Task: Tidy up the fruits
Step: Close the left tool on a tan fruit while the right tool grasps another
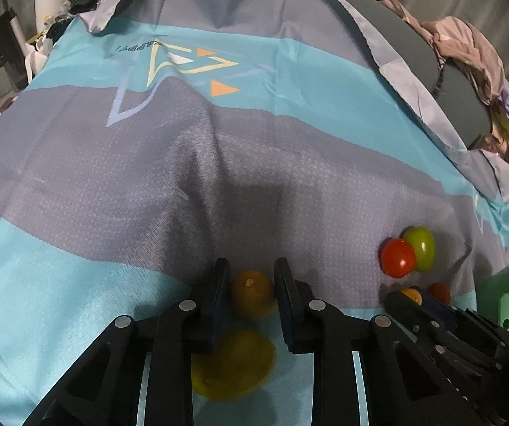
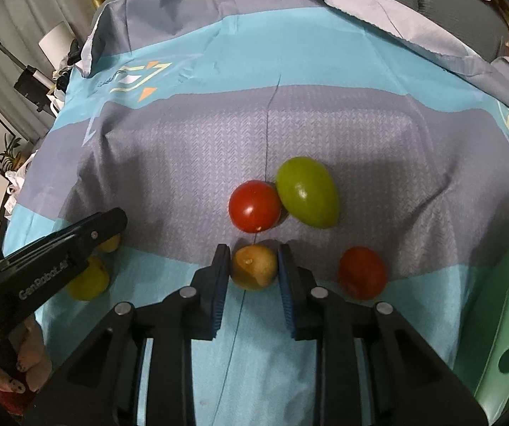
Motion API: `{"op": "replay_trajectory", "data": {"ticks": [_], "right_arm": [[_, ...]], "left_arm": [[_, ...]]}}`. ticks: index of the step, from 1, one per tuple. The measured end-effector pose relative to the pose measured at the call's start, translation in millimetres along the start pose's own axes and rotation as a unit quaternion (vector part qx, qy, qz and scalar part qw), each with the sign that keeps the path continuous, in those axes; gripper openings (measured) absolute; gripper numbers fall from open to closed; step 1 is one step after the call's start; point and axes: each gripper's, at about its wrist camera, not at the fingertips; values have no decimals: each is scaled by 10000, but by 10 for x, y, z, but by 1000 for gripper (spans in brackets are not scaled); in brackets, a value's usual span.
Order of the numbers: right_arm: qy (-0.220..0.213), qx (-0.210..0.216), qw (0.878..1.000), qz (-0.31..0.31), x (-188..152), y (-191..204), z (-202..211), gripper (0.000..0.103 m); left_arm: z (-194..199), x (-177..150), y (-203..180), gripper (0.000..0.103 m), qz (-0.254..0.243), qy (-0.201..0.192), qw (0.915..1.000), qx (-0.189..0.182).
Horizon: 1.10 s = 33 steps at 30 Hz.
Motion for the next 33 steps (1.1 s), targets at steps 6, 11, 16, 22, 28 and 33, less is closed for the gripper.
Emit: {"op": "replay_trajectory", "data": {"ticks": [6, 11, 16, 22, 28, 33], "right_arm": [[-242, 211, 9995, -29, -110, 3, 317, 27], [-402, 389, 9984, -37, -253, 12, 558, 27], [-575, 478, 9972, 11, -429, 28, 780, 27], [-768, 647, 9948, -148, -577, -51, 925, 28], [-871, 745, 9931, -254, -620, -118, 984, 28], [-931, 780, 9920, -333, -639, -171, 1033, 28]], "left_arm": [[244, -43, -107, 26, -66, -251, 9995, -194], [443, -147, -179, 26, -98, -403, 9984, -381], [625, -225, -244, 26, -172, -571, 9966, -575], [764, -315, -329, 26, -294, -687, 9943, -767], [901, -375, -405, 26, -419, -808, 9913, -953], [961, -420, -466, 26, -568, -854, 9898, -987]]}}
Point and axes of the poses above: each gripper's, at about its wrist camera, not at the fingertips, and z roughly against the way its jaws point, y to its left, x to its top, and after that the axes turned 1 degree about -y, right-handed
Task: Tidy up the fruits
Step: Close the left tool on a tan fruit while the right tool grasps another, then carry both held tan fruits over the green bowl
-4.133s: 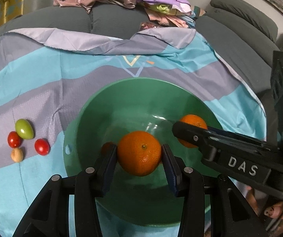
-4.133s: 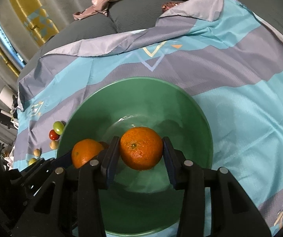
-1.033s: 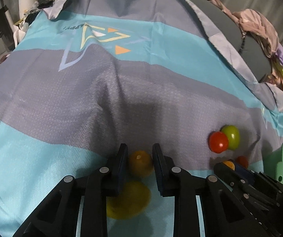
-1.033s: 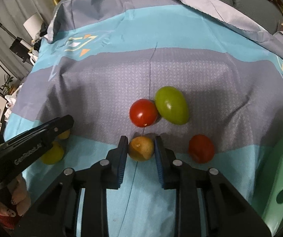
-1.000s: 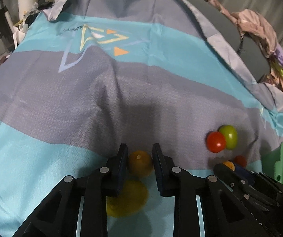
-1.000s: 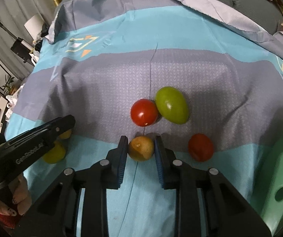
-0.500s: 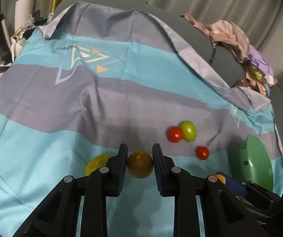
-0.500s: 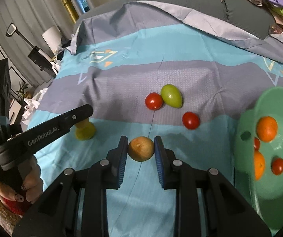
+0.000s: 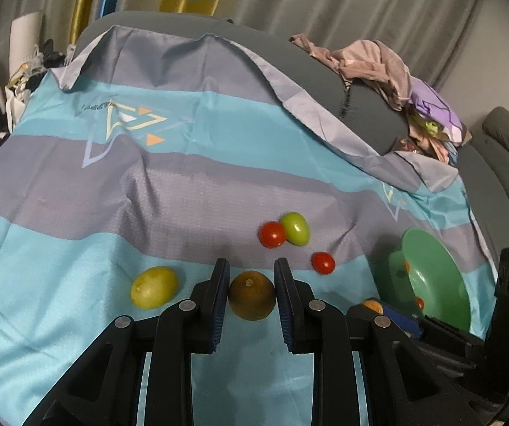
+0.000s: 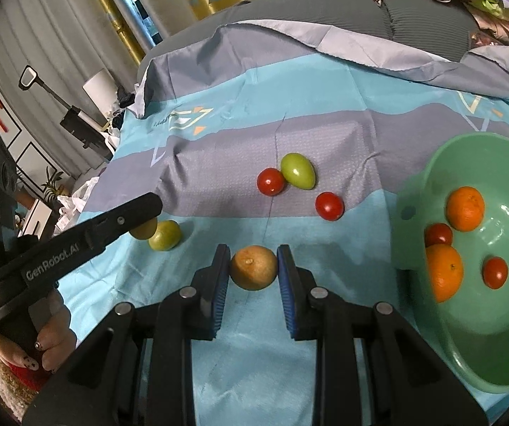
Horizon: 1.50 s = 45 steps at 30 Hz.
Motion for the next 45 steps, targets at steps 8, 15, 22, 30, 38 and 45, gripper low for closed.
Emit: {"op": "replay_trajectory", "data": {"ticks": [8, 15, 22, 30, 38, 45], "right_arm": [[-291, 50, 9995, -140, 43, -110, 231, 28], [-559, 54, 9980, -302, 86, -244, 450, 28], [-693, 58, 9969, -357, 100, -309, 571, 28], [-809, 82, 9960, -371, 109, -330, 665, 28], [-920, 49, 9950, -376, 89, -337, 766, 28], [-1038, 37, 9938, -405, 88, -372, 866, 28]], "left_arm": [[104, -33, -110, 26, -179, -93, 9997, -151], [175, -70, -216, 26, -303, -117, 9989, -345], [235, -109, -366, 26, -494, -169, 9975, -486], [279, -143, -481, 26, -597, -205, 9961, -612], [333, -175, -630, 26, -766, -243, 9933, -827], [341, -195, -755, 26, -880, -231, 9908, -997]]}}
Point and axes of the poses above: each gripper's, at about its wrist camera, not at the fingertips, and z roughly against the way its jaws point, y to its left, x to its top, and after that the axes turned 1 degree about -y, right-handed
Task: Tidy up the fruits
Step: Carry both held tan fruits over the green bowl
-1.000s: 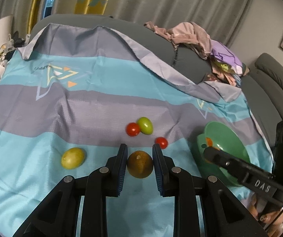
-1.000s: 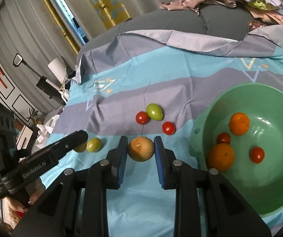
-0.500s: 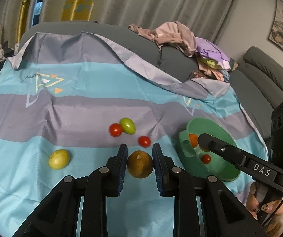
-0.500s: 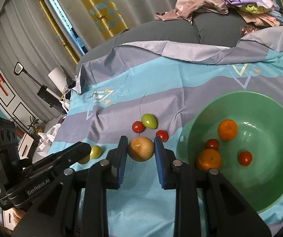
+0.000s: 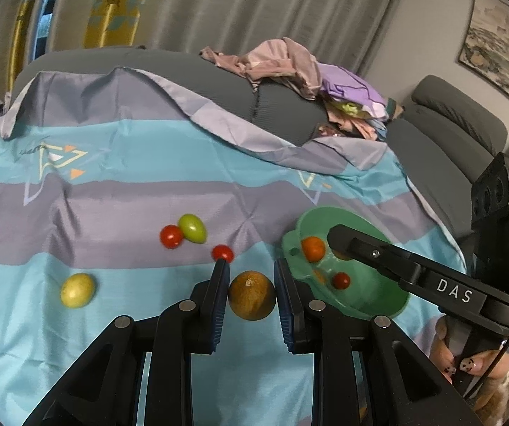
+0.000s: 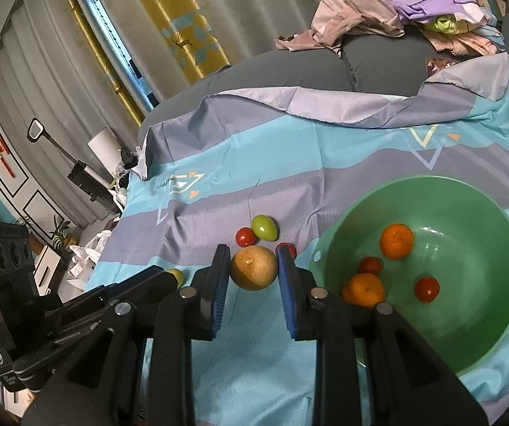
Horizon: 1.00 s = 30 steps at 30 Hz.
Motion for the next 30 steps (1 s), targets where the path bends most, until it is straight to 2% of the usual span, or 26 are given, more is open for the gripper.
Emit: {"op": "replay_trajectory", "data": {"ticks": [11, 18, 30], "right_arm": [[-144, -64, 9999, -57, 29, -93, 132, 28], [-119, -121, 9997, -170, 64, -272, 141, 28], [-238, -294, 9982, -472, 129, -665, 289, 28]], "left_arm": [[-63, -22, -197, 26, -161, 40, 9997, -193], [-206, 11, -288, 26, -134, 172, 9996, -159], [-526, 82, -654, 26, -252, 292, 9990, -239]]}}
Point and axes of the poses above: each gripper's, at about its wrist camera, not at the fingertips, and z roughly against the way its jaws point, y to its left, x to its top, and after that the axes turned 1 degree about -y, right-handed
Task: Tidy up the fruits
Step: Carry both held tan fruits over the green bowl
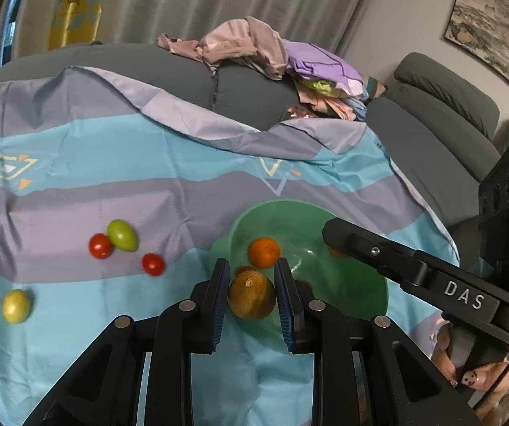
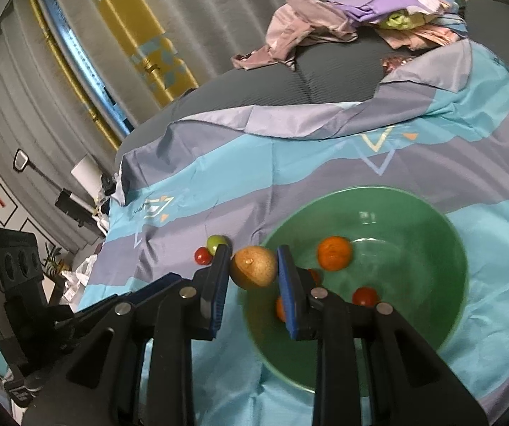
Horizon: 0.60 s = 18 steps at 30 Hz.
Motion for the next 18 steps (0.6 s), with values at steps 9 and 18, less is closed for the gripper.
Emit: {"op": "replay_trajectory", "data": {"ticks": [9, 18], "right_arm": [[-92, -238, 9995, -205, 43, -250, 102, 28], [-139, -332, 9986, -391, 79, -424, 152, 28]], "left_arm": [[-182, 37, -197, 26, -26, 110, 9999, -106], [-326, 39, -421, 26, -262, 265, 9990, -232]]}}
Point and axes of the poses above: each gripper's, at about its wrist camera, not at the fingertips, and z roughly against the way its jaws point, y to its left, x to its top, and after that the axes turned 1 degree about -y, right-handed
